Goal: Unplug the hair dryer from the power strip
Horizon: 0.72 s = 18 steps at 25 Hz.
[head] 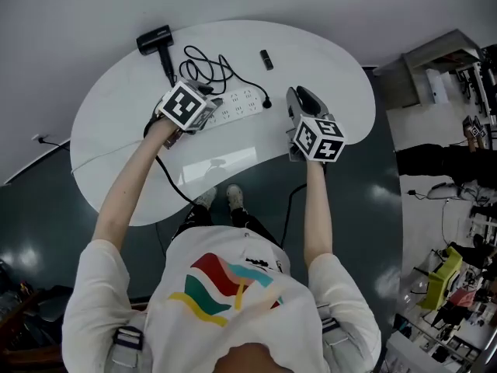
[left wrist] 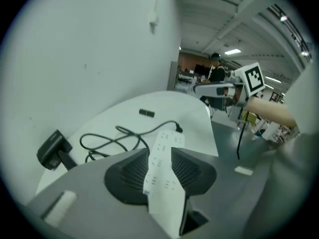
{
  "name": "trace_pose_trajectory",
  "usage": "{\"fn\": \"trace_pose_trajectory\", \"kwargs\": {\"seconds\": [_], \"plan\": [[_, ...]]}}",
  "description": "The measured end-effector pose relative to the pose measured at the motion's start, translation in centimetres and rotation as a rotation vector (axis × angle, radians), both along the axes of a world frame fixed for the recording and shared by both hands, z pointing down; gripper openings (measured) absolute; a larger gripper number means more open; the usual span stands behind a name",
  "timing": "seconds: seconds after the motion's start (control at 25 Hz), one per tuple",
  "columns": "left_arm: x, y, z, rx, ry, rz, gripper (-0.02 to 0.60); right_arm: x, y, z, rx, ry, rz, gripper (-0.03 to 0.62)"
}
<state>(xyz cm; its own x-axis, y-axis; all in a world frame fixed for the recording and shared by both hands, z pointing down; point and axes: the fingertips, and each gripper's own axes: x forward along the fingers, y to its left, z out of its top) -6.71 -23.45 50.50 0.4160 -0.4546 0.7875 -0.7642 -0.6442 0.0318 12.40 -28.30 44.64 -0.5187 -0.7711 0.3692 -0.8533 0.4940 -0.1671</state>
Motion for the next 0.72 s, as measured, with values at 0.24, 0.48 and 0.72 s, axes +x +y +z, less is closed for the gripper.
{"fn": "trace_pose_trajectory", "kwargs": {"seconds": [0.24,0.48,0.72], "plan": [[2.6,0.1,-11.5,0.304,0.288,-0.117,0.129,-1.7,1.2,-9.5,0.177,-0.069,-0.035,0.092],[1.8,3.7,-20.5,0.588,0.486,-0.256,0.126,-3.8,4.8,-16.5,0.340,-0.089,-0.052,0.092],[1.4,8.0,-22.8,0.801,0.501,-0.303,0.123,-6.8,10.3,-17.2,0.410,-0.112,-0.080,0.089]]}}
